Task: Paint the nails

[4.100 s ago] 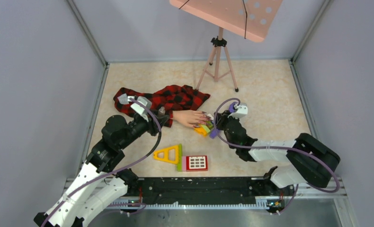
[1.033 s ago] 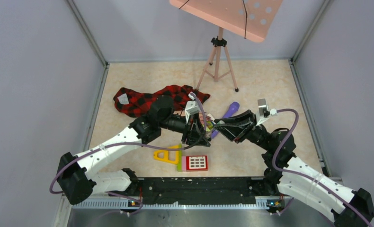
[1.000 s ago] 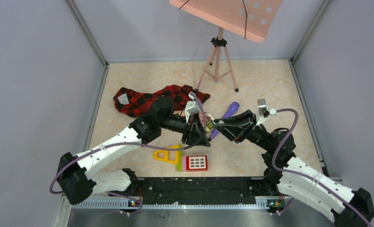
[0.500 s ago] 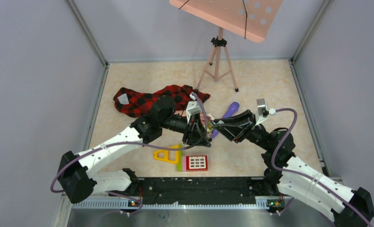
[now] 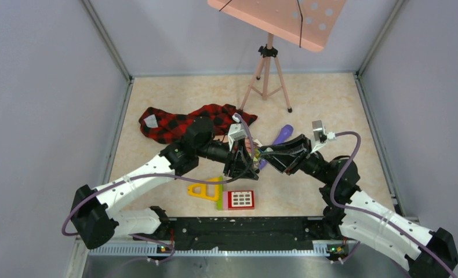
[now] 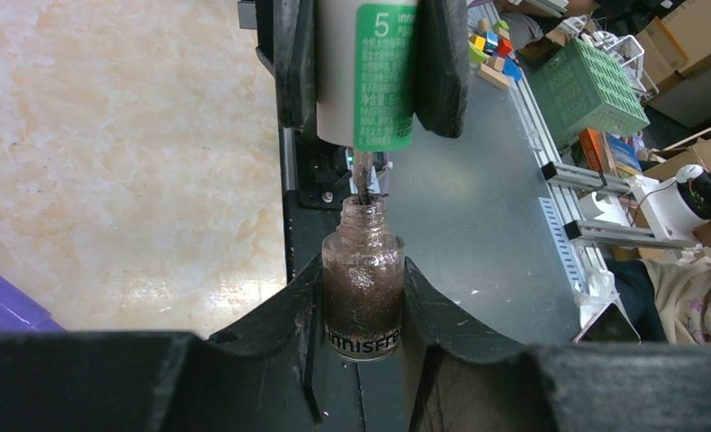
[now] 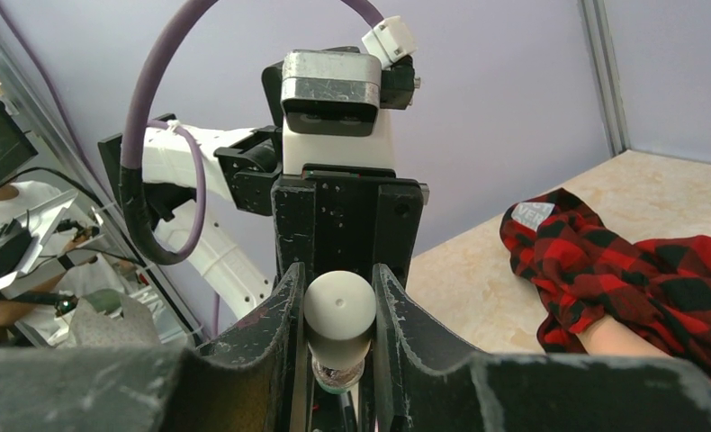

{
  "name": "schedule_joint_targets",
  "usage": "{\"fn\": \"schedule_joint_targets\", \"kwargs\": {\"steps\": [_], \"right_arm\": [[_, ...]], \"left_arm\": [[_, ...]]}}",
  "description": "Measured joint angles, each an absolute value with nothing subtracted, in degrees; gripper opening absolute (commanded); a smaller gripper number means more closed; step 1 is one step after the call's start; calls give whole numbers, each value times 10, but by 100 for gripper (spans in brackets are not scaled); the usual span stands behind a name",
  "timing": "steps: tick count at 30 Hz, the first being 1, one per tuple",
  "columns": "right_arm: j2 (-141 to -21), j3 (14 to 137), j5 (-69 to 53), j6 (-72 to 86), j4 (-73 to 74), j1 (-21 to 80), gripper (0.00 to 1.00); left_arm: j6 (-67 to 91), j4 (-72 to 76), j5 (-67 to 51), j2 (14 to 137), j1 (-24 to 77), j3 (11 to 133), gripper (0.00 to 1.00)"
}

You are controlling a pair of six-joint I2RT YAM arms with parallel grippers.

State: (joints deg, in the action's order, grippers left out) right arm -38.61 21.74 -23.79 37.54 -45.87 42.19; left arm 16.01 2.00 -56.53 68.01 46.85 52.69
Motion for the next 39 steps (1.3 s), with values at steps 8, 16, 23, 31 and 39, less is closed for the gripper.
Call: {"fn": "schedule_joint_targets", "kwargs": {"steps": [8, 16, 23, 31, 39], "right_arm": [[-400, 217, -245, 376, -459, 422, 0], [-404, 217, -256, 376, -465, 422, 0], [-410, 217, -261, 377, -475, 422, 0], [-429, 217, -269, 381, -484, 422, 0], [-442, 217, -276, 387, -493, 422, 0]], "left_arm": [[160, 20, -562, 680, 469, 526, 0], [160, 20, -547, 673, 469, 519, 0], [159, 22, -536, 661, 469, 517, 0], [160, 22, -531, 658, 469, 512, 0], [160, 23, -526, 658, 469, 512, 0]]}}
